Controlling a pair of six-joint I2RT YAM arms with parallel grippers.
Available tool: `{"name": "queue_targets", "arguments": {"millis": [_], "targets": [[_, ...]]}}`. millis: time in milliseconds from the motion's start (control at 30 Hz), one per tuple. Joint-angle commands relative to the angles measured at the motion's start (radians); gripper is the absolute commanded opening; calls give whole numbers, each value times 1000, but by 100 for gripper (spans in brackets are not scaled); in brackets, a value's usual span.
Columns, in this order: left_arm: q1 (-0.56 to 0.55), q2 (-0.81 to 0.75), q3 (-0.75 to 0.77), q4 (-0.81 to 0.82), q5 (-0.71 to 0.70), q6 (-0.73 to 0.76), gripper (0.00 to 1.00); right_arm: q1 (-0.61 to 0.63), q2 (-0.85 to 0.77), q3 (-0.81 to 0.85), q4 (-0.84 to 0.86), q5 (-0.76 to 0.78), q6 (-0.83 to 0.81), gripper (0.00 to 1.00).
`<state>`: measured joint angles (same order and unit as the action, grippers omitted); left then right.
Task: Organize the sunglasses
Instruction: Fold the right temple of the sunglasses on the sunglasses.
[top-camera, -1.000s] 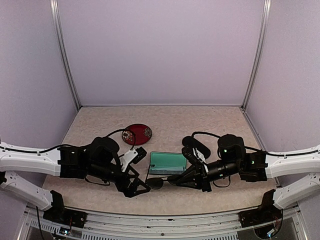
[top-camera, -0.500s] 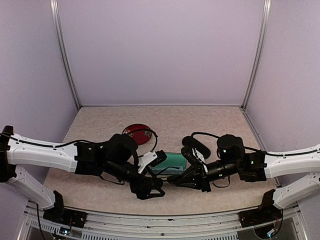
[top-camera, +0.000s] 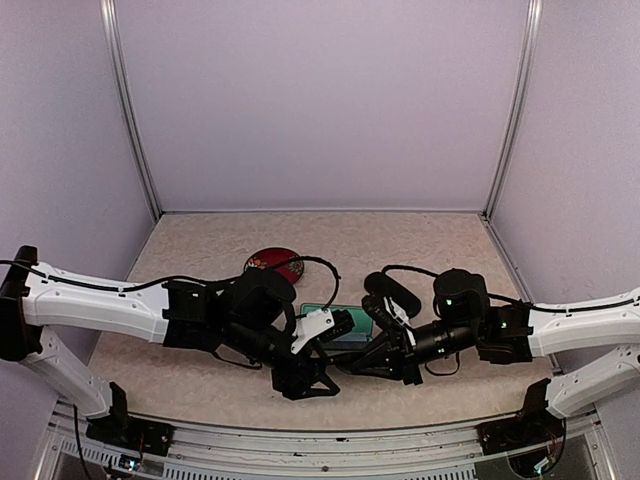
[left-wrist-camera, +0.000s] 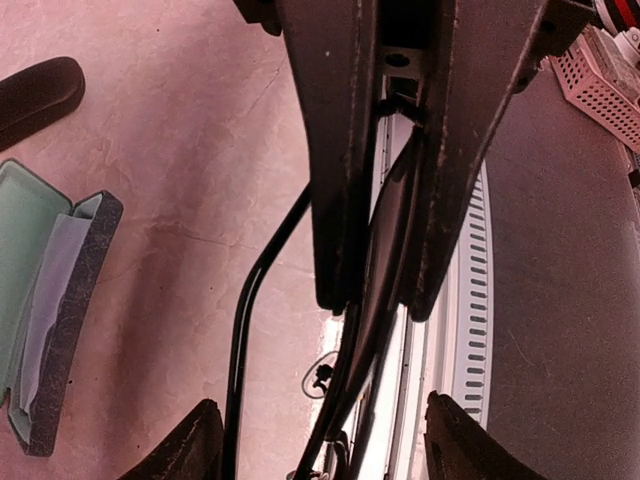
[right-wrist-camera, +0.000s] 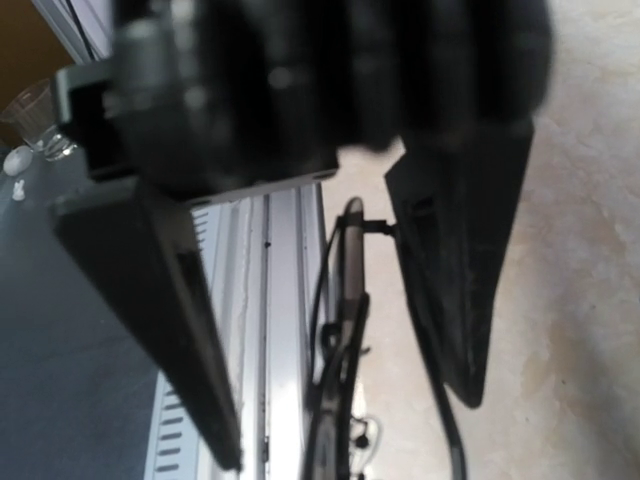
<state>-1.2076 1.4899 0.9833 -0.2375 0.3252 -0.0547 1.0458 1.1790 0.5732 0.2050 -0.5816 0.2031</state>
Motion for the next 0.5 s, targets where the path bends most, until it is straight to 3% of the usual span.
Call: {"name": "queue_targets", "arguments": {"millis": [0,467], "targets": [[-7,-14,32,-7,-12,49,64,-6,16,-1,30,-15,6,9],[17,-30,44,-19,-35,59,42,-6,36,-19,56,-54,20,9]]}}
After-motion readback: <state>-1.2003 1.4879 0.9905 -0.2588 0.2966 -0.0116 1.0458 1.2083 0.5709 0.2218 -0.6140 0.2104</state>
